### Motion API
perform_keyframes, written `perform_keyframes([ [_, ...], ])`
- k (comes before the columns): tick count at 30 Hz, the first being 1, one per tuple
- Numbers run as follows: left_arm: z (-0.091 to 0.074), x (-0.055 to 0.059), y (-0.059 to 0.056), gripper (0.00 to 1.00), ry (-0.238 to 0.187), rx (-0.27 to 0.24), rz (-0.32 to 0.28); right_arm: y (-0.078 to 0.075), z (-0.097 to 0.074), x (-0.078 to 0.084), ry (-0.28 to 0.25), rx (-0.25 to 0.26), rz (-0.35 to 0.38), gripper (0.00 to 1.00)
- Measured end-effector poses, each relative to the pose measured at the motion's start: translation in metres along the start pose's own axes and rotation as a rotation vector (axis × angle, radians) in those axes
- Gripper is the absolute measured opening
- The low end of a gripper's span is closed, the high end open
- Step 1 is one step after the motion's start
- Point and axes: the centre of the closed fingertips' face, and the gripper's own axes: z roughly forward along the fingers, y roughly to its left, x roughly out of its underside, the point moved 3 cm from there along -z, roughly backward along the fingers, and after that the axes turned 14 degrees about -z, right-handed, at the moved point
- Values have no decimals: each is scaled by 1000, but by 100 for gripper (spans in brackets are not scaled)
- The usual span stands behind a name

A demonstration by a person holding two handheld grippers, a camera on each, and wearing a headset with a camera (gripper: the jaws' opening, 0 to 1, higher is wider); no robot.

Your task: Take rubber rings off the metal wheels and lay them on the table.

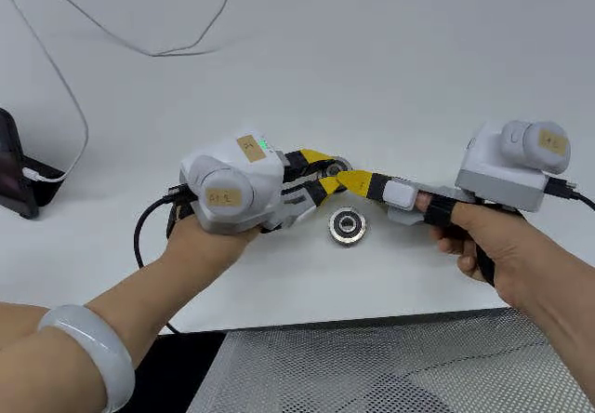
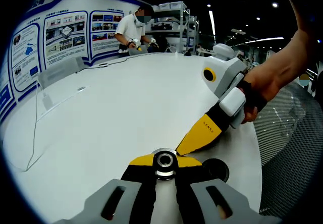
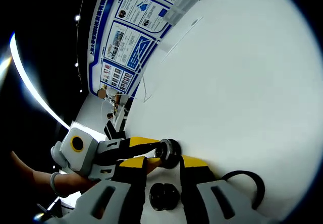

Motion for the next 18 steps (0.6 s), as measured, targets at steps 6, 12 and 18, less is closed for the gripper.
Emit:
perform_keyframes([
  [6, 0, 1, -1, 13, 2, 0, 1, 4, 3, -2, -15, -13, 7, 27],
  [12, 0, 1, -1, 13, 1, 1, 1, 4, 4, -1, -10, -15, 17, 27],
  [18, -1, 2, -1, 13, -1, 1, 0, 1, 6, -2, -14, -2, 15, 30],
])
